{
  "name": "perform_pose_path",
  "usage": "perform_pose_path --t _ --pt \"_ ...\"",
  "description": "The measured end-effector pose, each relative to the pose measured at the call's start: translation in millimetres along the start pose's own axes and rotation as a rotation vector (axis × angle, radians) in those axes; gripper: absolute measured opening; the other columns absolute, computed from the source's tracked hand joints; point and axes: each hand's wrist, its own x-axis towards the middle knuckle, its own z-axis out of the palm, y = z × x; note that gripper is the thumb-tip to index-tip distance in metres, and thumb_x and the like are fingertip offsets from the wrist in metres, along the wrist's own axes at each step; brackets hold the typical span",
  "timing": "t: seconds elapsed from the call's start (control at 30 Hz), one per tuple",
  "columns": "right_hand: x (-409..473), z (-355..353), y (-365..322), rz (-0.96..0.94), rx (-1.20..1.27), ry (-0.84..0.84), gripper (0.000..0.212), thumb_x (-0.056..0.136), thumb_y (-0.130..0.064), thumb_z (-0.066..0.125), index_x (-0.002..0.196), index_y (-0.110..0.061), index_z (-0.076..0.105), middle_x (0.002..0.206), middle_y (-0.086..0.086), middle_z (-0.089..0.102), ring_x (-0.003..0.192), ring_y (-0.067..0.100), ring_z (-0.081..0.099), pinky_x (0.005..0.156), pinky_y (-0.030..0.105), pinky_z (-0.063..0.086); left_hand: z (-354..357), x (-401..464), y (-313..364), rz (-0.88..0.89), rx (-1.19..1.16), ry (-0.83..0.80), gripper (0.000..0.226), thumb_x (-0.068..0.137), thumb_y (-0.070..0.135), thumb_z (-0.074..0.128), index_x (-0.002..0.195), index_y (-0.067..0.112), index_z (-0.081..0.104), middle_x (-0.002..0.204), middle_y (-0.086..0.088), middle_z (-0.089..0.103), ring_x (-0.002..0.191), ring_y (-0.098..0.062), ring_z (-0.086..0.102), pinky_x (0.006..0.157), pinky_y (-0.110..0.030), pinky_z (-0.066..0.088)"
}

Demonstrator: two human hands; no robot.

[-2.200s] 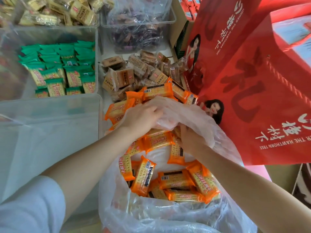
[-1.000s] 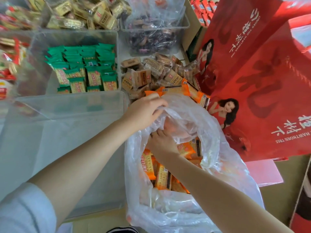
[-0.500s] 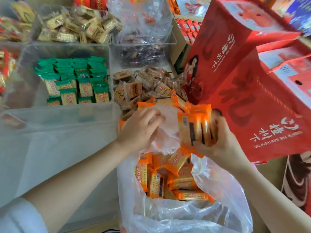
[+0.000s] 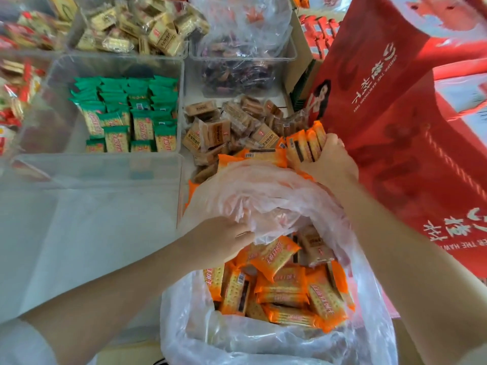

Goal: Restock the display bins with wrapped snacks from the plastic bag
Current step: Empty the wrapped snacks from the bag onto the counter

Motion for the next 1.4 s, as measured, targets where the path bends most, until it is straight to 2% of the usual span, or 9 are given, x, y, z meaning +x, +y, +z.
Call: perform_pose_path --t 0.17,0.37,0.53,0.8,0.97,1.07,1.17,1.27,1.4 --pt "0 25 8 -0.154 -0.228 -0.192 0.085 0.072 -0.059 0.066 0.131 -0.004 0.036 0.127 0.014 0.051 0.116 0.035 0.048 0.089 0.044 0.043 5 7 16 0.096 0.000 -0.004 0.011 0.072 0.017 0.071 0.081 0.016 0.065 0.067 0.003 0.055 0.048 -0.014 0.051 0.041 -0.023 0.044" --pt "-63 0 31 -0.426 -0.073 0.022 0.051 0.088 -0.027 0.050 0.137 -0.015 0.040 0.134 0.009 0.048 0.117 0.032 0.047 0.092 0.048 0.042 28 33 73 -0.264 -0.091 -0.258 0.055 0.094 0.044 0.044 0.139 0.015 0.032 0.123 -0.010 0.051 0.094 -0.026 0.058 0.063 -0.031 0.047" --pt "-148 1 80 -0.687 -0.063 -0.089 0.022 0.079 -0.023 0.041 0.084 -0.023 0.062 0.076 -0.003 0.064 0.063 0.020 0.061 0.049 0.020 0.039 45 49 105 -0.379 0.023 -0.241 0.072 0.093 0.049 0.045 0.147 0.015 0.012 0.140 -0.018 0.035 0.123 -0.035 0.041 0.094 -0.039 0.041" --pt "-199 35 133 -0.534 -0.268 -0.212 0.023 0.060 -0.020 0.073 0.080 -0.014 0.064 0.082 0.003 0.064 0.059 0.023 0.063 0.038 0.027 0.045 56 59 117 -0.515 0.065 -0.335 0.110 0.074 0.068 0.057 0.148 0.014 -0.003 0.152 -0.020 0.009 0.129 -0.041 0.033 0.103 -0.044 0.032" --pt "-206 48 133 -0.466 -0.439 -0.191 0.039 0.044 -0.043 0.087 0.063 -0.016 0.066 0.075 0.007 0.068 0.056 0.022 0.063 0.051 0.028 0.048 54 59 117 -0.482 0.094 -0.291 0.099 0.076 0.059 0.063 0.145 0.009 0.013 0.143 -0.019 0.028 0.112 -0.035 0.051 0.090 -0.038 0.042" --pt "-209 51 133 -0.451 -0.503 -0.213 0.055 0.058 -0.071 0.065 0.073 -0.017 0.069 0.068 0.003 0.068 0.070 0.023 0.067 0.064 0.031 0.048 52 51 107 -0.395 0.035 -0.260 0.082 0.064 0.056 0.076 0.126 0.009 0.049 0.115 -0.015 0.054 0.088 -0.032 0.063 0.071 -0.038 0.051" --pt "-213 52 137 -0.453 -0.414 -0.360 0.078 0.071 -0.080 0.030 0.109 -0.019 0.060 0.101 0.007 0.069 0.102 0.029 0.063 0.087 0.040 0.035 52 46 93 -0.351 -0.039 -0.193 0.060 0.076 0.044 0.071 0.123 0.009 0.053 0.112 -0.013 0.061 0.090 -0.030 0.064 0.070 -0.038 0.054" --pt "-217 51 139 -0.464 -0.354 -0.474 0.109 0.053 -0.087 0.028 0.139 -0.019 0.030 0.139 0.007 0.044 0.135 0.030 0.033 0.109 0.046 0.012 44 41 82 -0.425 -0.036 -0.107 0.043 0.084 0.032 0.063 0.117 0.006 0.057 0.096 -0.009 0.067 0.079 -0.024 0.065 0.061 -0.030 0.051" --pt "-221 60 131 -0.443 -0.364 -0.404 0.110 0.053 -0.082 0.033 0.141 -0.017 0.021 0.139 0.014 0.043 0.130 0.033 0.043 0.112 0.044 -0.004 42 40 84 -0.484 -0.002 -0.095 0.048 0.084 0.032 0.061 0.124 0.007 0.052 0.098 -0.008 0.066 0.081 -0.022 0.065 0.059 -0.027 0.049"
